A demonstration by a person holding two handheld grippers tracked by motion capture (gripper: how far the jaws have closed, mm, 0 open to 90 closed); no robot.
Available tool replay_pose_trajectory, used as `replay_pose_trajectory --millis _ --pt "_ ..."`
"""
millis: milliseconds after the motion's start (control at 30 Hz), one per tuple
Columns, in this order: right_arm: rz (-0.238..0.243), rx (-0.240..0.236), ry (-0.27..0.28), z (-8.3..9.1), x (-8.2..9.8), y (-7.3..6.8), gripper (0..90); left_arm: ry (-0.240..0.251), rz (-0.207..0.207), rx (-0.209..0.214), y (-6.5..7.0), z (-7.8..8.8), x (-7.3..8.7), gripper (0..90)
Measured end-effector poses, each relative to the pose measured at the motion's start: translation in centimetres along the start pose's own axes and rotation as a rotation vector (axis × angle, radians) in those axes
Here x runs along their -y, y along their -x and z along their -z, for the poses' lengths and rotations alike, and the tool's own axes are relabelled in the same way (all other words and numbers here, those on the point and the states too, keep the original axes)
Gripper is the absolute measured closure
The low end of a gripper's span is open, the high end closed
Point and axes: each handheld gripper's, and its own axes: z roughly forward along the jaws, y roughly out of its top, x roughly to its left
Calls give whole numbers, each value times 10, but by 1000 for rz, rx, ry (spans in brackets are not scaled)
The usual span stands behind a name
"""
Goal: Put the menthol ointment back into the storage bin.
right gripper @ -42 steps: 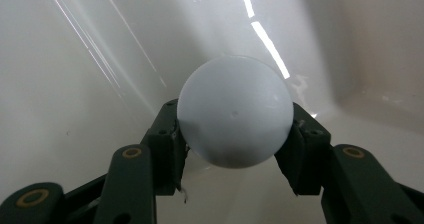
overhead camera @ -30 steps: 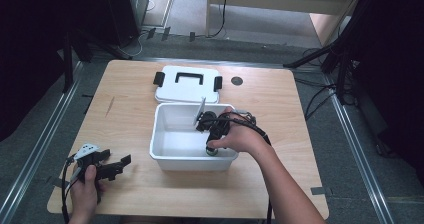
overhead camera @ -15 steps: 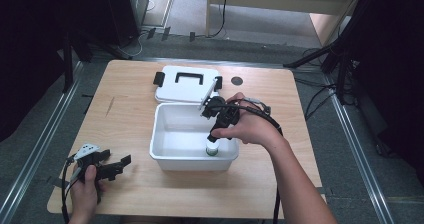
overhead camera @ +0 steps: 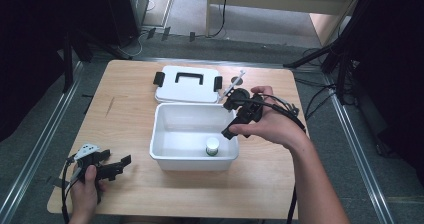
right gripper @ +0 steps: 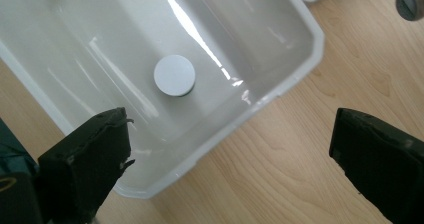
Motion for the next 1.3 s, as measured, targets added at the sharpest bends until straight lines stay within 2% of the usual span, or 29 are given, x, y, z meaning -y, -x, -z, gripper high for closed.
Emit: replay_pose_trajectory --millis 200,567,800,1000,1133,1300 --pt "-44 23 28 7 19 13 31 3 -2 -4 0 0 0 84" --pt "-129 33 61 5 58 30 51 1 -8 -6 1 0 0 84" --pt "-179 39 64 -5 85 40 59 -1 -10 -8 1 0 0 84" --pt "-241 44 91 -19 112 48 61 -5 -13 -9 1 0 1 84" --pt "-283 59 129 -28 129 52 64 -5 -14 -11 2 0 1 84" --pt "-342 94 229 -43 159 54 65 -6 -15 -13 2 0 1 84"
